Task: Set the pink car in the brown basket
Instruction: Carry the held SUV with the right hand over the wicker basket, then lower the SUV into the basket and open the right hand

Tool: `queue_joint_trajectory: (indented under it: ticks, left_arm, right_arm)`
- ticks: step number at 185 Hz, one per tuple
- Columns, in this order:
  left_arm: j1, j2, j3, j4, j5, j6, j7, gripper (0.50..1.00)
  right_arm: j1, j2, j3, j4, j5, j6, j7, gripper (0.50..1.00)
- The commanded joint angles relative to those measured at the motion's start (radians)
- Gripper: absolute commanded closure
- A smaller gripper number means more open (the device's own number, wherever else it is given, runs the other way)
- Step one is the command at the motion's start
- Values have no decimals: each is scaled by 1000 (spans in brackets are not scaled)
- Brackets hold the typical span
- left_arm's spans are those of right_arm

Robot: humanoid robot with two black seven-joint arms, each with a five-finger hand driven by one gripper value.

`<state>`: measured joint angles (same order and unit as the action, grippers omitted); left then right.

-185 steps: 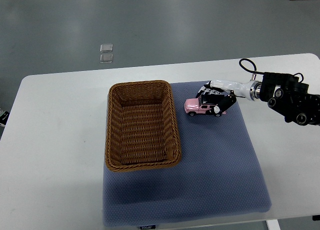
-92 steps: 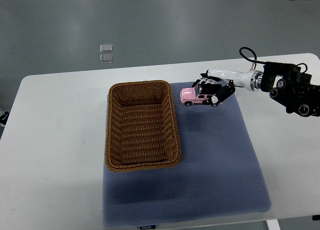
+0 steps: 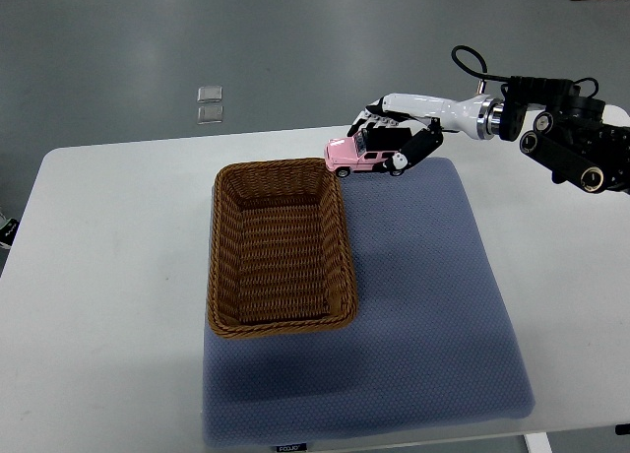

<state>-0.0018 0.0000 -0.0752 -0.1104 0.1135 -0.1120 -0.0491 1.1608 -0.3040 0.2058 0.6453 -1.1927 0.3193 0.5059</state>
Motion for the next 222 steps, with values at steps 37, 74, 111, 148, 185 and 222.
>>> queue_joint_trajectory:
  ticks: [37,74,111,148,185,222]
  left_arm:
    - [-1,0,0,0,0,0,2,500]
    - [0,0,0,0,0,0,0,500]
    - [-1,0,0,0,0,0,1,500]
    - [-1,0,0,0,0,0,0,500]
    - [0,0,0,0,0,0,0,500]
    - [-1,0,0,0,0,0,0,500]
  right_arm:
    - [65,158,-109,-13,-7,10,-13,1000]
    - [51,273,-134,-105,-2,7,-58,1000]
    - [13,304,-148,-145,1,-5,-60,1000]
    - [-30,304,-141,-147,1,-6,-60,1000]
    - [-44,304,-129,-145,36,-23,-58,703]
    - [-41,304,-129,-145,82,-40,-58,609]
